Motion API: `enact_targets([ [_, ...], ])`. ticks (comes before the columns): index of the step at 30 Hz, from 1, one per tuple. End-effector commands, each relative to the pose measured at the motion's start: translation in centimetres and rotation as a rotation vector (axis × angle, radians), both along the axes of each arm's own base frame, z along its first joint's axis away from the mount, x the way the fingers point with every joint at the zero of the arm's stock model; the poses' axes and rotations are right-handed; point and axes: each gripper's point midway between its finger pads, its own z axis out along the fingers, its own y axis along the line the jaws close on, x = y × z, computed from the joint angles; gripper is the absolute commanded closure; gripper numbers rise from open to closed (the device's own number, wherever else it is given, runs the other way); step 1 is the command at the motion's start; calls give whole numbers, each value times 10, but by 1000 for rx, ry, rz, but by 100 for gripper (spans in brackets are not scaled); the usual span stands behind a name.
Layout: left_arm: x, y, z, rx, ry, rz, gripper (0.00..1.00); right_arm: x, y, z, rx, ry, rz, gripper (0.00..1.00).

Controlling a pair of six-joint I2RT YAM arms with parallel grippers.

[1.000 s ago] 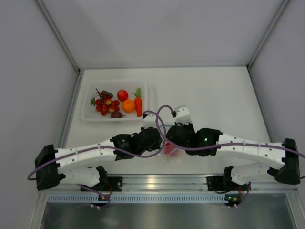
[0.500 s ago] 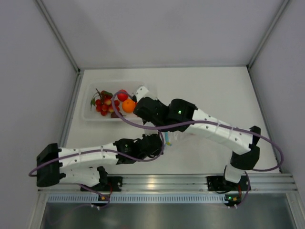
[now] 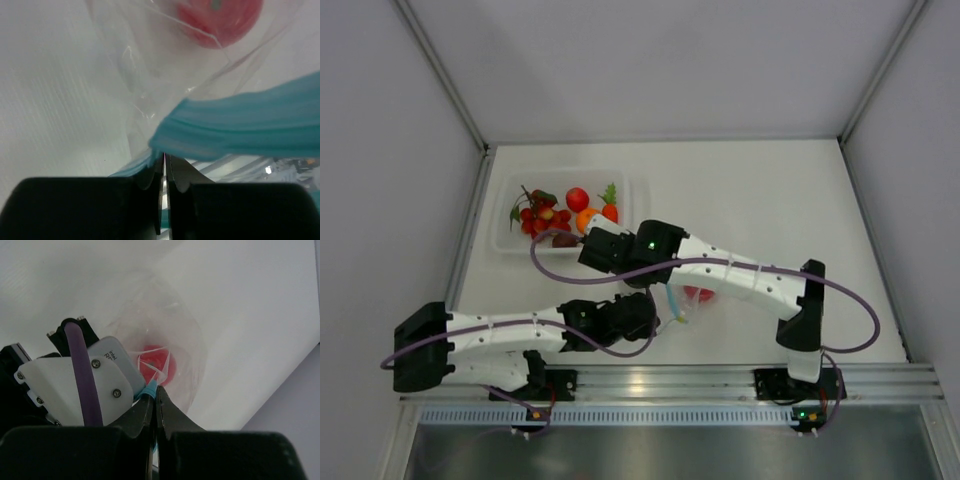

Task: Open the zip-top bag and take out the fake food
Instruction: Pick up the fake fruit from the zipper food storage bag.

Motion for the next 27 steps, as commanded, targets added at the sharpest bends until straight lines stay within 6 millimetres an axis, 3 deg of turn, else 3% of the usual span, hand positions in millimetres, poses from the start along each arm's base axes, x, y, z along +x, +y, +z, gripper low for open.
enact_targets([
  [1,4,-17,42,-159,-55,-5,90,-24,8,-13,26,77,35,100],
  [4,6,-13,49,-192,-66,30,89,-47,34,-15,175,160,107,100],
  [5,4,-9,55,-218,-72,38,89,-58,39,-5,200,133,123,100],
  [6,7,-4,55,-222,-88,62,88,-58,39,7,207,55,112,100],
  [7,7,0,55,-233,-90,80,83,-66,44,16,235,43,129,100],
  [8,8,4,54,-259,-75,117,79,-73,48,14,239,49,141,100],
  [10,10,12,53,-289,-71,158,73,-59,41,7,191,-18,82,100],
  [13,10,14,55,-332,-43,201,68,-43,37,-2,255,-110,-91,100],
  [14,9,13,57,-353,-28,218,68,-43,36,6,351,-113,-142,100],
  [15,9,13,59,-369,-25,225,69,-41,40,-2,402,-124,-169,100],
  [17,8,12,65,-399,-22,244,71,-38,35,3,476,-148,-240,100],
  [20,8,12,68,-424,-17,271,71,-33,24,1,486,-213,-316,100],
  [26,15,7,56,-464,-10,328,66,-34,32,2,609,-242,-353,100],
  [27,17,5,54,-462,-20,333,60,-36,33,-4,605,-225,-349,100],
])
